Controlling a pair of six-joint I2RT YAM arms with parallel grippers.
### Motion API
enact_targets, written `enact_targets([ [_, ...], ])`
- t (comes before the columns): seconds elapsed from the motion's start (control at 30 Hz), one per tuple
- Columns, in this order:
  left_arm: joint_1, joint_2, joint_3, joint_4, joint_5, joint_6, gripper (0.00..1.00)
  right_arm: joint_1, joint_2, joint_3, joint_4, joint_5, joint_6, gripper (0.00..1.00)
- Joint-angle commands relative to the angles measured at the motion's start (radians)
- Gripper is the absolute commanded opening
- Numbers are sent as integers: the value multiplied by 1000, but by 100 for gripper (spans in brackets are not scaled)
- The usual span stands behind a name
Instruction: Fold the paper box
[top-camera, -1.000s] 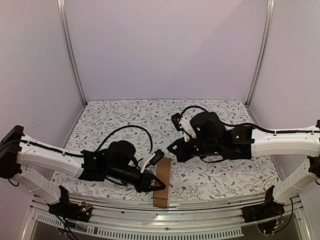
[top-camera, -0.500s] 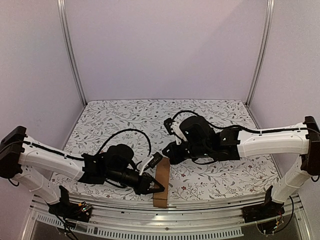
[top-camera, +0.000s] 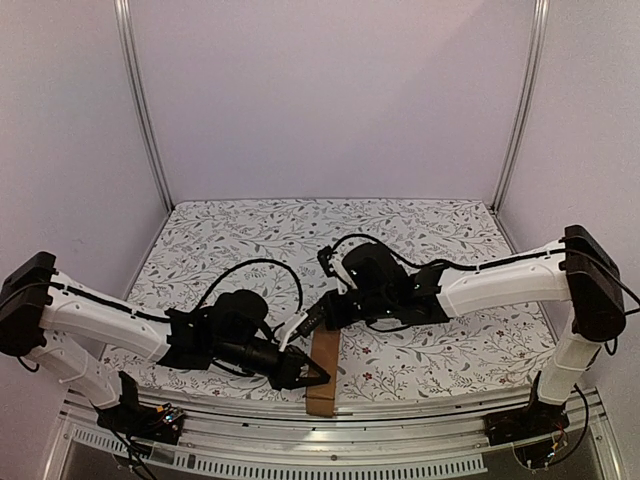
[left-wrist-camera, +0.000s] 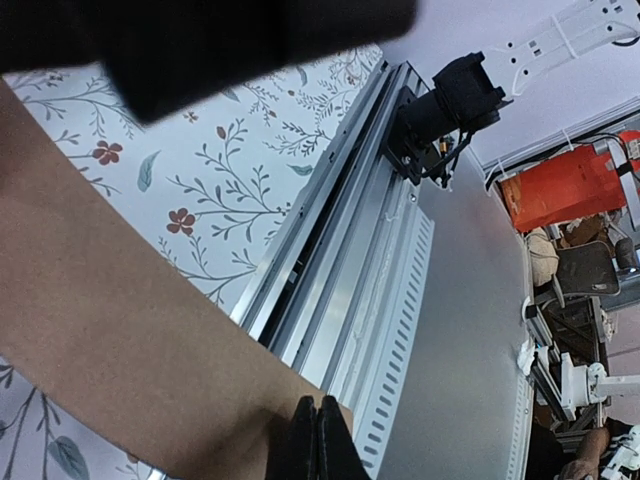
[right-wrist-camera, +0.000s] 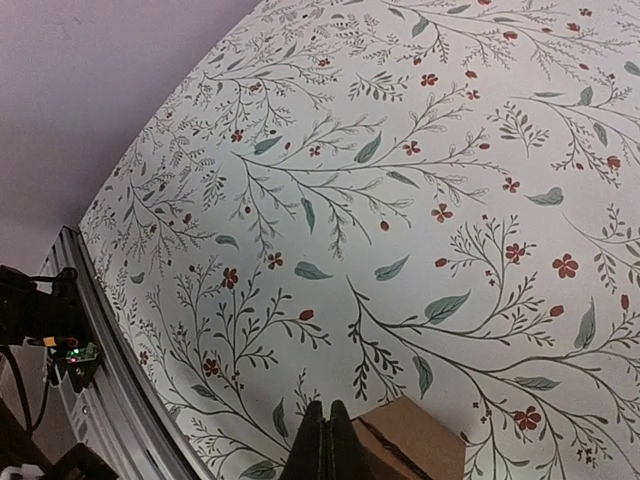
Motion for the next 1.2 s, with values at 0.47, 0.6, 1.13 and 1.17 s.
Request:
enact_targets([
  [0.47, 4, 41, -29, -43, -45, -11, 0, -7, -21, -117, 65, -48, 38, 0],
  [0.6, 4, 37, -16, -61, -62, -13, 0, 2, -102, -138, 51, -56, 44, 0],
  [1.13, 126, -12, 176, -204, -14, 26, 0, 135, -382, -334, -47, 75, 76, 0],
  [1.17, 140, -6, 184, -205, -12, 32, 0, 144, -396, -342, -47, 79, 83, 0],
])
